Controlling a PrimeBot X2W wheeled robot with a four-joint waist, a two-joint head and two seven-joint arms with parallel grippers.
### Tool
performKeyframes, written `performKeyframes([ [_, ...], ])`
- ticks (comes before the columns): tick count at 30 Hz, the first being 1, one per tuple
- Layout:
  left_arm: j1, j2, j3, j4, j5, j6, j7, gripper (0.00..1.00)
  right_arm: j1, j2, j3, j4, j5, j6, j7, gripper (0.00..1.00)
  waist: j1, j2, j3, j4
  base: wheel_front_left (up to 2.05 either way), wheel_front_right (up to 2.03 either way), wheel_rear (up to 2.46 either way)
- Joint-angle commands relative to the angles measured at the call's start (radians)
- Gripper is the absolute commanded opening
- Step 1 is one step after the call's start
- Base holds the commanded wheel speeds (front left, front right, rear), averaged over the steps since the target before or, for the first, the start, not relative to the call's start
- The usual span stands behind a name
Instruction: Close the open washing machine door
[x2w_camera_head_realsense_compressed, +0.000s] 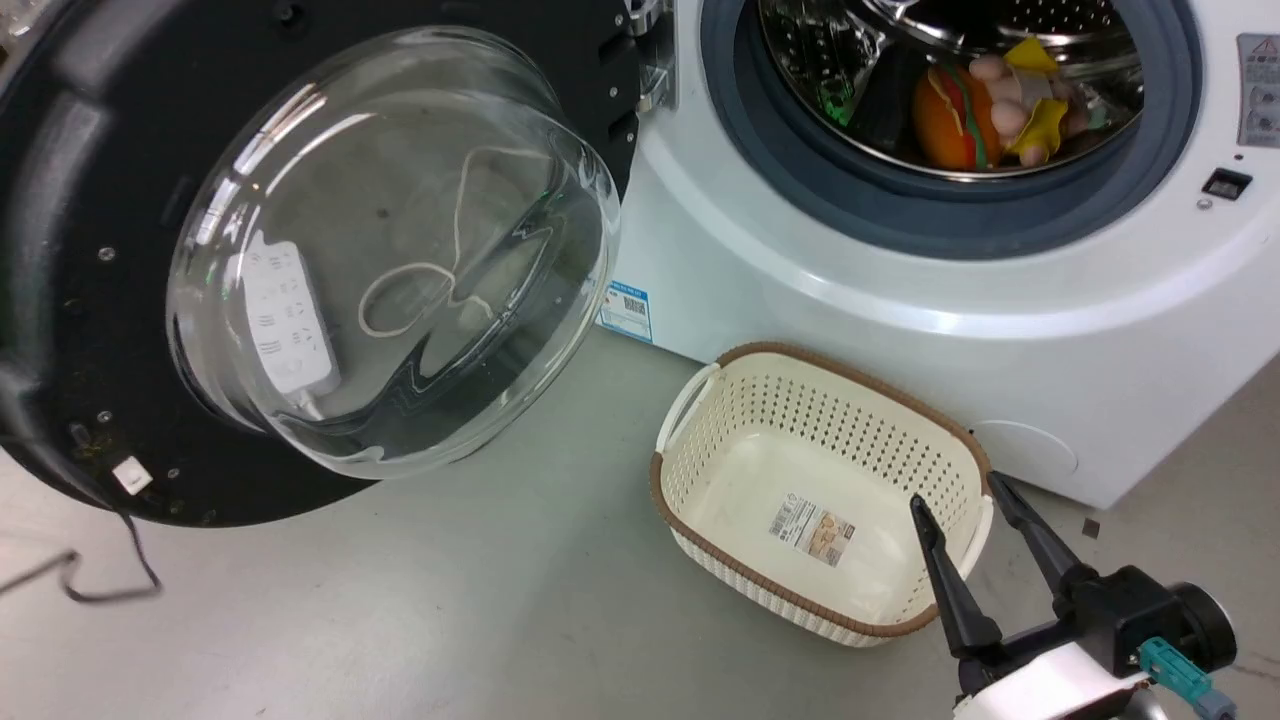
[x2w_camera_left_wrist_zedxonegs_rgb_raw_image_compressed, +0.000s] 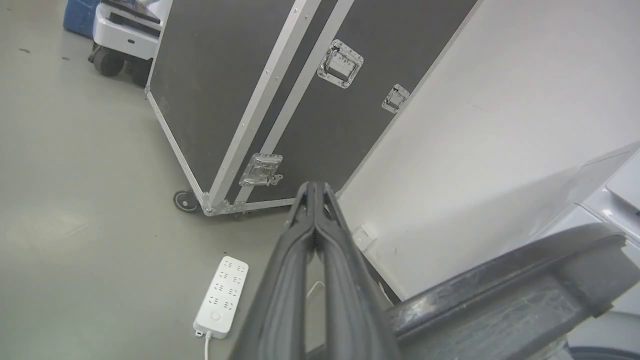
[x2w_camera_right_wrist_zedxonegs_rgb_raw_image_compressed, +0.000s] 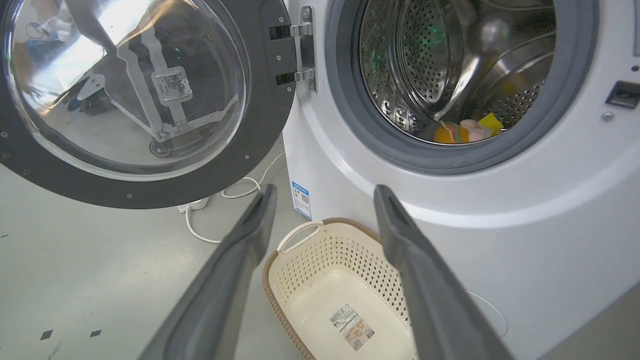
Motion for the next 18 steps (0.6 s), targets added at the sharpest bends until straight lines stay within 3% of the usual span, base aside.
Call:
performKeyframes([
  [1, -0.027, 0.014, 0.021, 0.03, -0.034, 0.011, 0.028, 0.0, -0.013, -0.007, 0.005, -0.005, 0.004, 0.001, -0.012, 1.0, -0.0001, 0.0, 0.006, -0.001, 0.0, 0.0, 0.0],
  [8, -0.108, 0.044, 0.084, 0.197, -0.237, 0.081, 0.296, 0.0, -0.018, -0.029, 0.015, -0.008, 0.008, 0.001, -0.027, 1.0, -0.0001, 0.0, 0.028, 0.008, 0.0, 0.0, 0.0],
  [18, -0.103, 0.009, 0.054, 0.161, -0.426, 0.048, 0.609, 0.0, -0.029, -0.033, 0.013, -0.008, 0.003, 0.001, -0.047, 1.0, -0.0001, 0.0, 0.046, 0.036, 0.0, 0.0, 0.0],
])
